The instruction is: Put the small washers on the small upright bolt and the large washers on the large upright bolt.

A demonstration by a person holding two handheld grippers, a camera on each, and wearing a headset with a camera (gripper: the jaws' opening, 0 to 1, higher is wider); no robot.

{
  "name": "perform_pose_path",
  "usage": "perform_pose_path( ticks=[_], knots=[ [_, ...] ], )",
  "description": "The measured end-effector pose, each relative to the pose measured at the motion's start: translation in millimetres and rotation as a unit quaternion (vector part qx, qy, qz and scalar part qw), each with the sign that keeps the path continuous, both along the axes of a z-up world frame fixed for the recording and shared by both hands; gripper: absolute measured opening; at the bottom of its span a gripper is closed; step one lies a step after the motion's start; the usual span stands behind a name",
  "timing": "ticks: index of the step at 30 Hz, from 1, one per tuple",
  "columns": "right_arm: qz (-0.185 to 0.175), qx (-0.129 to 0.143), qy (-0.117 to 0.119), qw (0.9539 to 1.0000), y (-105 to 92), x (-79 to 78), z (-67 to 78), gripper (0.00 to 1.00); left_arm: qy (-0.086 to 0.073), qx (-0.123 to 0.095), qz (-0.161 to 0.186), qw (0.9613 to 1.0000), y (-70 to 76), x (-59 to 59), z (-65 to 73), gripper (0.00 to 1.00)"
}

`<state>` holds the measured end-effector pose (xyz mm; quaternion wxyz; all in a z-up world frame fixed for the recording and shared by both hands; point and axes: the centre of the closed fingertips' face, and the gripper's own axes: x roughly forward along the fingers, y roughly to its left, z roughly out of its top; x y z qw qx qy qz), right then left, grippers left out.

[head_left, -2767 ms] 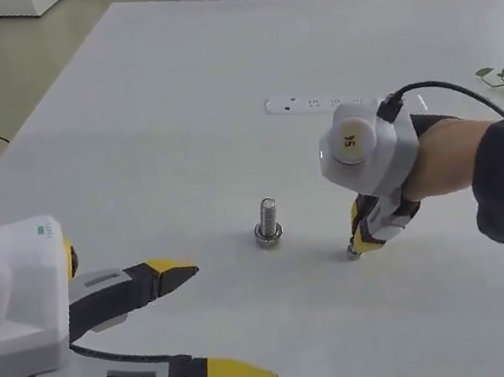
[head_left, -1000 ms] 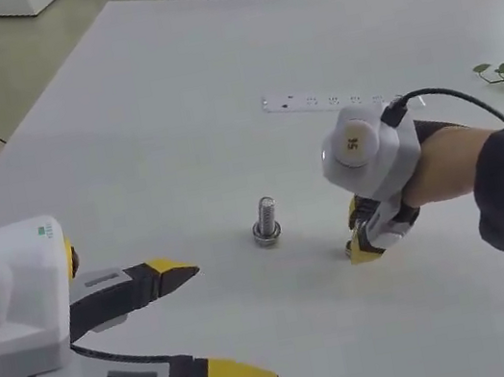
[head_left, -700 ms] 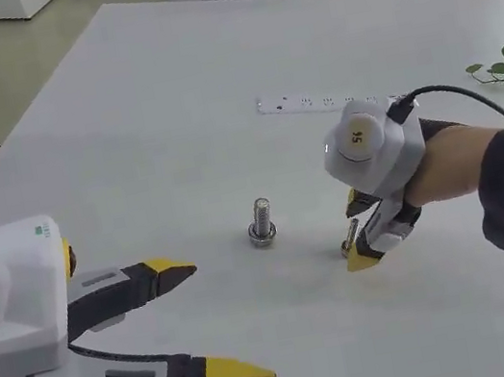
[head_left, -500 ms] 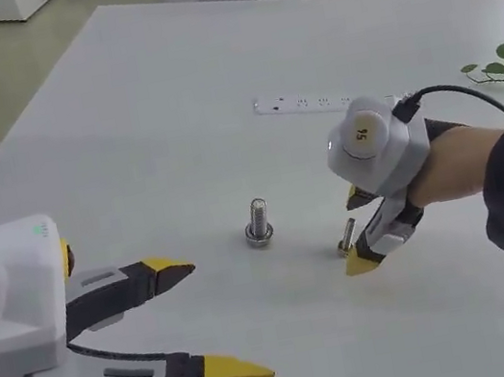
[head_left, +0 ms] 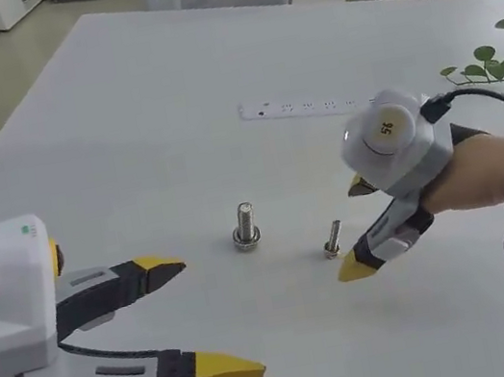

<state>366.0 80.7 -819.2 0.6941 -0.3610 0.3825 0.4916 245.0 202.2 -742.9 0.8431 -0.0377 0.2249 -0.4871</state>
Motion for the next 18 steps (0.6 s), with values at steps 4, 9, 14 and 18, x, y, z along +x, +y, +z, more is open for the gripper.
perform_pose_path(
  ticks=[4, 9, 14, 18],
  knots=[
    [-0.003, 0.012, -0.015, 0.9998, -1.5, -6.6, 10.2, 0.78, -0.003, -0.001, -0.001, 1.0, -0.4, -0.3, 2.4, 0.85],
    [-0.022, 0.045, -0.036, 0.9981, -5.3, -11.4, 26.0, 0.79, -0.011, -0.001, 0.003, 0.9999, 1.6, 0.3, 7.4, 0.85],
    [-0.046, 0.085, -0.048, 0.9942, -9.7, -27.0, 36.9, 0.79, -0.013, -0.001, 0.007, 0.9999, 4.3, -0.4, 8.3, 0.85],
    [-0.058, 0.097, -0.054, 0.9921, -15.9, -41.4, 40.1, 0.8, -0.016, -0.003, 0.01, 0.9998, 4.7, -0.5, 10.5, 0.85]
  ],
)
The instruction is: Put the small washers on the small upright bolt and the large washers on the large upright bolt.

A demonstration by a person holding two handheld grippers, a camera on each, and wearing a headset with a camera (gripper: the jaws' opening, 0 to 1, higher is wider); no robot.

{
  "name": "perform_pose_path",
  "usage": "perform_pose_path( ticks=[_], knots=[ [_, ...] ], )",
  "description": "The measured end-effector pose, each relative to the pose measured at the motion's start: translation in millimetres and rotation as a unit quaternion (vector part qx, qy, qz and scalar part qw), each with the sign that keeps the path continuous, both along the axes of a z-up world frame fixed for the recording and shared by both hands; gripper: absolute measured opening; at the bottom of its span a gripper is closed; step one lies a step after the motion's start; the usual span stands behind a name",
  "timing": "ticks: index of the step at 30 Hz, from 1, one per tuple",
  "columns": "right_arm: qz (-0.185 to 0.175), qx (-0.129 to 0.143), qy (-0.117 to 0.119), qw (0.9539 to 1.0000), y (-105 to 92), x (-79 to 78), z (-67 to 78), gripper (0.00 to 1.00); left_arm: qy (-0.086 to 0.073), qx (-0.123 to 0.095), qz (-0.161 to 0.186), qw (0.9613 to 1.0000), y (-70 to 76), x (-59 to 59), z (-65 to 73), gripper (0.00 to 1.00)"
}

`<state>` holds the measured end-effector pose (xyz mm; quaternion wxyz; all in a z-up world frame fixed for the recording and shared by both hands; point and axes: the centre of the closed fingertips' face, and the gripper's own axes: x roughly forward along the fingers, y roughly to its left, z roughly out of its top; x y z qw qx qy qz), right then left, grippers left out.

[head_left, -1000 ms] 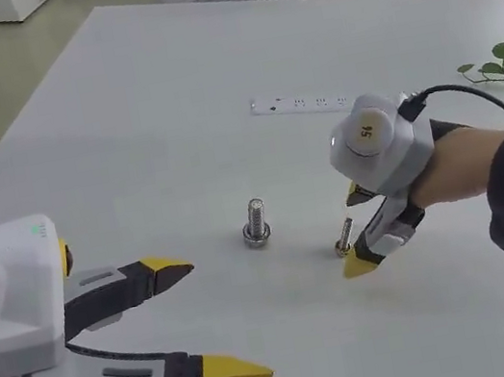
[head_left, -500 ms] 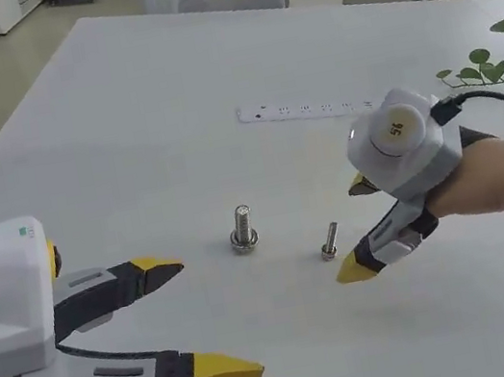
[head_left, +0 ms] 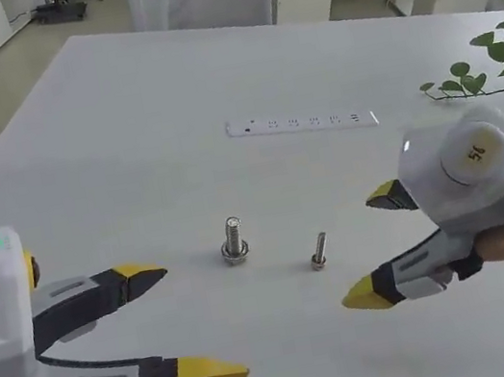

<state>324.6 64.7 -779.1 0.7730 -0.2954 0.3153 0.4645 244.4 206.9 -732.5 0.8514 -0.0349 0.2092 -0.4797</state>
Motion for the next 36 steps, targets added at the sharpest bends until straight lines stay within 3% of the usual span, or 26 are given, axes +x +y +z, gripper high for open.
perform_pose_path(
  ticks=[8, 15, 19, 21, 27, 36],
  knots=[
    [-0.038, 0.063, -0.011, 0.9973, -8.0, -29.3, 17.5, 0.8, 0.0, -0.003, 0.006, 1.0, 1.7, -0.6, 1.9, 0.85],
    [-0.052, 0.079, -0.018, 0.9953, -11.4, -49.0, 23.1, 0.8, 0.0, -0.007, 0.013, 0.9999, 5.1, -1.5, 2.0, 0.86],
    [-0.062, 0.106, -0.029, 0.9919, -6.8, -56.0, 30.9, 0.82, 0.0, -0.008, 0.018, 0.9998, 7.6, -3.8, 1.7, 0.86],
    [-0.072, 0.13, -0.022, 0.9887, -2.1, -61.5, 33.8, 0.84, 0.001, -0.008, 0.022, 0.9997, 9.5, -4.6, 1.1, 0.86],
    [-0.09, 0.136, -0.021, 0.9863, -6.8, -65.9, 25.9, 0.92, 0.0, -0.011, 0.03, 0.9995, 11.7, -5.4, 1.4, 0.87],
    [-0.115, 0.146, -0.045, 0.9817, -16.9, -56.2, 37.9, 0.99, -0.002, -0.012, 0.038, 0.9992, 13.8, -4.4, 2.7, 0.91]
  ],
)
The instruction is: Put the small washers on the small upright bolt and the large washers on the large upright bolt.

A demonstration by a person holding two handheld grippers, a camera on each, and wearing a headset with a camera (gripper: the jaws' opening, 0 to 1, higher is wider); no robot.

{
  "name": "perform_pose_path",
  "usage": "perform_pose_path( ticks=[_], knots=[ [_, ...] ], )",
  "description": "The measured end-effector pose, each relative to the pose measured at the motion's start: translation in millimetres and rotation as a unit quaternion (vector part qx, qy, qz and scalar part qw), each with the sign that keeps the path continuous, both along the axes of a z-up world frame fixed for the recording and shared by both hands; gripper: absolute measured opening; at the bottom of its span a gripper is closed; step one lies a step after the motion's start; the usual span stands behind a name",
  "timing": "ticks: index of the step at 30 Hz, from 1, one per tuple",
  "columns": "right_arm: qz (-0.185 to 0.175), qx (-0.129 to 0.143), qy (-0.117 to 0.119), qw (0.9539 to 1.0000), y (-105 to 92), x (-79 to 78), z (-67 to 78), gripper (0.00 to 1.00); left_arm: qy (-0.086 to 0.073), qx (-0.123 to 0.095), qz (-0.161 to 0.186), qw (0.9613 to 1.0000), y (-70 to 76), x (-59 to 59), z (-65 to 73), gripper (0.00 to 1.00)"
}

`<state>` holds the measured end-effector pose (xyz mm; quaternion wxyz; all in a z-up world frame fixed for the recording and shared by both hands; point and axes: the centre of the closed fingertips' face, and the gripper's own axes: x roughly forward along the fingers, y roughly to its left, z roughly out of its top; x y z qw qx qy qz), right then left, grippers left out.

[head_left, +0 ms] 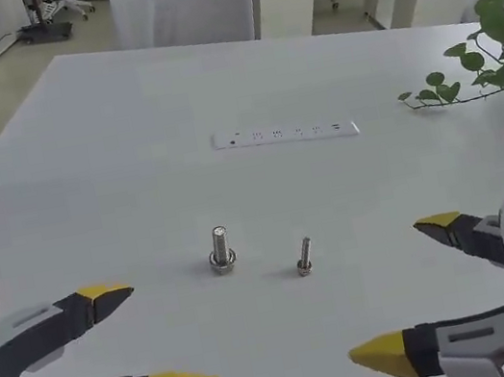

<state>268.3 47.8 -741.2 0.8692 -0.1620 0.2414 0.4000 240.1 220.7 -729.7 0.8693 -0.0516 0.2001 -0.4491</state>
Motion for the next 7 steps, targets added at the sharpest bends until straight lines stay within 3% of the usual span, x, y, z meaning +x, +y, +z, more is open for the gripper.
perform_pose_path(
  ticks=[7],
  knots=[
    [-0.004, -0.001, -0.001, 1.0, -2.3, 0.8, 1.6, 1.0, 0.003, -0.002, 0.002, 1.0, 0.9, -0.3, -0.2, 0.92]
  ],
)
